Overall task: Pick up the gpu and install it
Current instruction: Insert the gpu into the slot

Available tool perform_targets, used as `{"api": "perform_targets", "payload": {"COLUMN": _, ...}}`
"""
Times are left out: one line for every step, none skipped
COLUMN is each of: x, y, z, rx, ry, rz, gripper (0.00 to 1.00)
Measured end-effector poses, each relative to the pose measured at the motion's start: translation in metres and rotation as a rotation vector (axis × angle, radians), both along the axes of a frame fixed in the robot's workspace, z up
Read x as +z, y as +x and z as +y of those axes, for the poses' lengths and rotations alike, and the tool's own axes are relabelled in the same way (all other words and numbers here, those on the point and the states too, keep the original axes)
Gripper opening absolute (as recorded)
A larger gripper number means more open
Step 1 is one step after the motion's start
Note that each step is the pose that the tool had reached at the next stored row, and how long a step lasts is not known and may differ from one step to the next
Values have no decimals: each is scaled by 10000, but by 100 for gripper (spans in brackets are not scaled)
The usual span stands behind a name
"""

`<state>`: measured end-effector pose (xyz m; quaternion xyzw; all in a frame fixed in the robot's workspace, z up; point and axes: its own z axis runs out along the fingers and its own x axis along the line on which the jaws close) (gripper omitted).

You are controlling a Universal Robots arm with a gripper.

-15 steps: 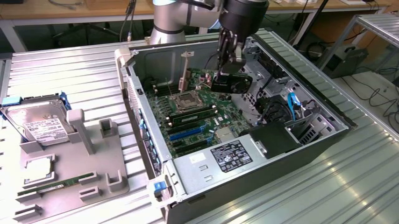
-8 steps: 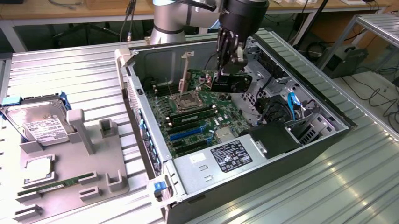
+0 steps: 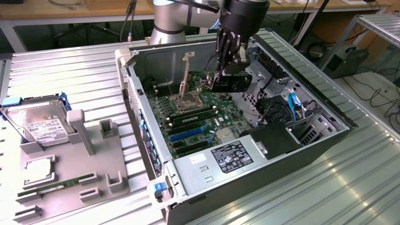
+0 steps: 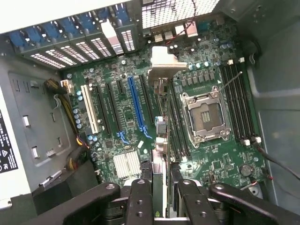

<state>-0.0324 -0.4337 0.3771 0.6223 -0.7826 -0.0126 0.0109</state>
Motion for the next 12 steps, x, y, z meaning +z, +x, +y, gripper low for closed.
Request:
{"api": "perform_targets", "payload": {"x": 0, "y": 0, "z": 0, "rx": 82, "ry": 0, "rz": 0, "gripper": 26}}
{"api": "perform_targets", "payload": {"x": 0, "y": 0, "z": 0, "rx": 162, "ry": 0, "rz": 0, "gripper": 26}}
{"api": "perform_targets", "payload": {"x": 0, "y": 0, "z": 0, "rx": 238, "ry": 1, "rz": 0, "gripper": 26}}
{"api": "perform_targets", "payload": {"x": 0, "y": 0, "z": 0, "rx": 321, "ry": 0, "rz": 0, "gripper": 26}}
{"api": "perform_targets", "payload": {"x": 0, "y": 0, "z": 0, "rx": 401, "ry": 0, "rz": 0, "gripper": 26}}
{"api": "perform_targets", "payload": {"x": 0, "y": 0, "z": 0, "rx": 517, "ry": 0, "rz": 0, "gripper": 26}}
{"api": "perform_targets", "payload": {"x": 0, "y": 0, "z": 0, "rx": 640, "ry": 0, "rz": 0, "gripper": 26}}
{"api": "perform_targets", "payload": {"x": 0, "y": 1, "z": 0, "rx": 749, "ry": 0, "rz": 0, "gripper": 26}}
{"api": "perform_targets", "payload": {"x": 0, "y": 1, "z": 0, "rx": 840, "ry": 0, "rz": 0, "gripper": 26}}
{"api": "perform_targets", "payload": {"x": 0, "y": 1, "z": 0, "rx": 965, "ry": 0, "rz": 0, "gripper": 26}}
{"api": "perform_targets", "payload": {"x": 0, "y": 1, "z": 0, "rx": 1083, "ry": 0, "rz": 0, "gripper": 26}}
{"api": "perform_targets", "payload": {"x": 0, "y": 1, "z": 0, "rx": 1186, "ry": -1, "rz": 0, "gripper": 26}}
